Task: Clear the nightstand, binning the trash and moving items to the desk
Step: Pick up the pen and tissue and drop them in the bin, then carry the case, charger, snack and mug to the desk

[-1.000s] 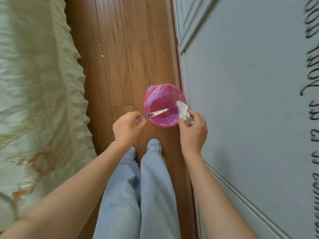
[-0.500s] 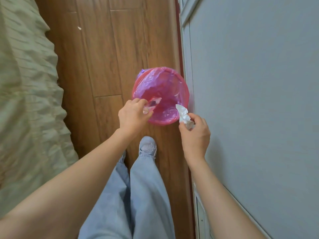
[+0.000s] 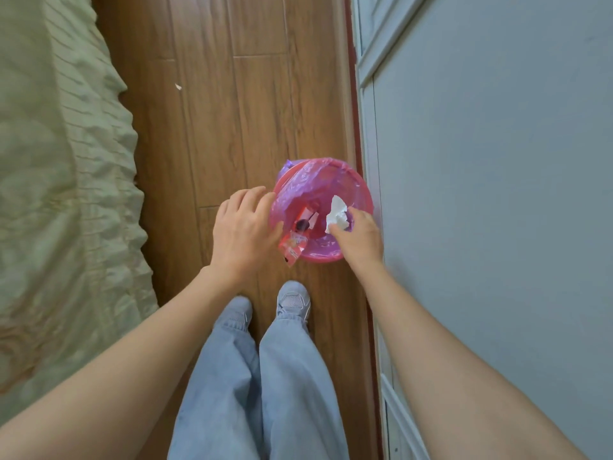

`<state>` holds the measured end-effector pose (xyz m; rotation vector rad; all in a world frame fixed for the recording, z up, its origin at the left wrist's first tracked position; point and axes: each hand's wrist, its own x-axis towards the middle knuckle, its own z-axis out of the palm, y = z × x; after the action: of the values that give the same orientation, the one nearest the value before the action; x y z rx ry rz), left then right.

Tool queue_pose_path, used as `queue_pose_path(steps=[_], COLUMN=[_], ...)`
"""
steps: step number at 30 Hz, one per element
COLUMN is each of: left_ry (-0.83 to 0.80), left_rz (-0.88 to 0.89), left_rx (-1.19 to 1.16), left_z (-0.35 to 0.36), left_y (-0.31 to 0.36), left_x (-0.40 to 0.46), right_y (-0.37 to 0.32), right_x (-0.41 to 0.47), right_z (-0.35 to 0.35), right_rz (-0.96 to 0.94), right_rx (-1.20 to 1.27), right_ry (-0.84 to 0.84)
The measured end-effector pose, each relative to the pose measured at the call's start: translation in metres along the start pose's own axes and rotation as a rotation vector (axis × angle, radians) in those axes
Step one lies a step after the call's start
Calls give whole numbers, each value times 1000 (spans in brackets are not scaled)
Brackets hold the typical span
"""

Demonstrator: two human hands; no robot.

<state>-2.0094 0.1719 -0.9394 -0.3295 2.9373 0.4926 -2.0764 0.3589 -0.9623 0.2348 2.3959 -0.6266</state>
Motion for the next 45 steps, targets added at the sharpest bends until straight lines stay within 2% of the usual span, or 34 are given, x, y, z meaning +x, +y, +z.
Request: queue_pose_path(steps=[3,8,17,19,23,27,37,45], left_ry=[14,72,188,222,261,302,377,528], left_rz=[-51,-138,-304,-338,-459,-563,-907,-1158], left_rx=[8,0,-43,-48,-55,-53,-57,-81], left_z=[-16,-81,-262,-284,-329,-349,-365,-381], left_y=[-8,-10,41,48,58,65,45,30], left_x=[-1,-7,-80,-103,-177,-267,-513,-671], right_y=[-15,-55,-167,-180,-197,-186,-134,-152], right_x=[-2,-43,-200,-232,-311,-381,-538,-669], right_z=[-15,-67,-153,-160,-172,-159,-103,-59], right_rz=[-51,-254,-642,-707,-838,-961,-1216,-1472], right_rx=[-70,-162,-253,-272,-308,-351,-515,-573], right_ry=[-25,53,119,120,108,93,23,-49])
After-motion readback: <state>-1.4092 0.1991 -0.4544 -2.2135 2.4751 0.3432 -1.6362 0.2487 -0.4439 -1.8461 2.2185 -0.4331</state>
